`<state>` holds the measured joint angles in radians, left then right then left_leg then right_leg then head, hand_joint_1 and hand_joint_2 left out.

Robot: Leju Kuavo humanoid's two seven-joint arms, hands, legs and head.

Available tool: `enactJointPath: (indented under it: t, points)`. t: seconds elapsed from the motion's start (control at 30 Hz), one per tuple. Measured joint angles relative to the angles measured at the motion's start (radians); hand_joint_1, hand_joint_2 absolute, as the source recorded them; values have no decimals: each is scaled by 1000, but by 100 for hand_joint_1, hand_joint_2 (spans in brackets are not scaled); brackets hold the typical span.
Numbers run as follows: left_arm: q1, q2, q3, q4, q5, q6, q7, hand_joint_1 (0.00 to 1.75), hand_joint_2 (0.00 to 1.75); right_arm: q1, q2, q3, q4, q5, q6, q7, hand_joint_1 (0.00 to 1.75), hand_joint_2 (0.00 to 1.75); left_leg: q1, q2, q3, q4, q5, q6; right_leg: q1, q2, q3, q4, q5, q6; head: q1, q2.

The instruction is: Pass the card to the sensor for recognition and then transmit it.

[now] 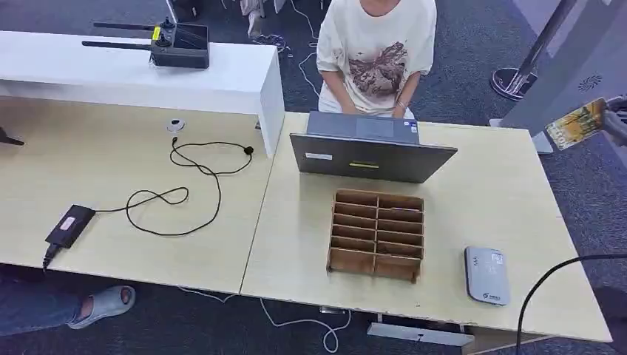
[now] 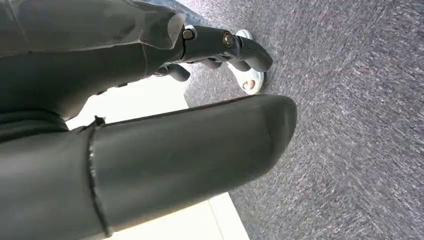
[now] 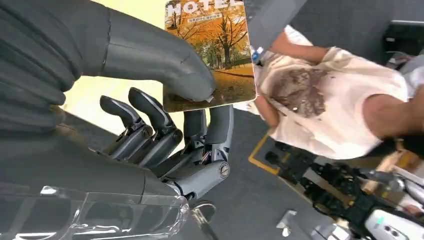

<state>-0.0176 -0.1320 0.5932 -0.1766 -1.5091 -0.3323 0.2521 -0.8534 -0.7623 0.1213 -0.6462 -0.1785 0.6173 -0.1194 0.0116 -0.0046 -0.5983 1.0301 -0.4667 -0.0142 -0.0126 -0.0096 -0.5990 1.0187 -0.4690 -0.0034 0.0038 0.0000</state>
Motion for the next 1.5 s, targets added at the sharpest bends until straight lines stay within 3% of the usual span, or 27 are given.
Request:
enactJointPath:
  t: [0.13, 0.33, 0.8, 1.07, 1.5]
  points:
    - [0, 1, 0, 0, -1, -1, -3, 0, 0, 26, -55, 14, 26, -10, 35, -9, 175, 175, 0, 0, -1, 0, -1, 1, 0, -1, 0, 0, 0, 0, 0, 0]
    - [0, 2, 0, 0, 0, -1, -2, 0, 0, 41, -95, 45, 44, -10, 42, 15, 175, 175, 0, 1, -1, 0, -1, 2, 0, 0, 0, 0, 0, 0, 0, 0]
    - [1, 3, 1, 0, -2, 7, -13, 0, 0, 114, -102, 148, 60, 74, -39, -36, 175, 175, 0, -1, -1, 0, -1, 2, 0, -1, 0, 0, -1, 1, 0, 0]
    - [0, 4, 1, 0, -3, 5, -13, 0, 0, 167, -84, 190, 56, 193, -117, -40, 175, 175, 0, 0, -2, 0, -1, 2, 0, -1, 0, 0, -1, 1, 0, 0]
    - [0, 8, 1, 0, -3, -2, -4, 0, 0, 215, -63, 200, 45, 226, -129, -45, 175, 175, 0, 0, -2, 0, -1, 2, 0, -1, -1, 0, -1, 1, 0, 0]
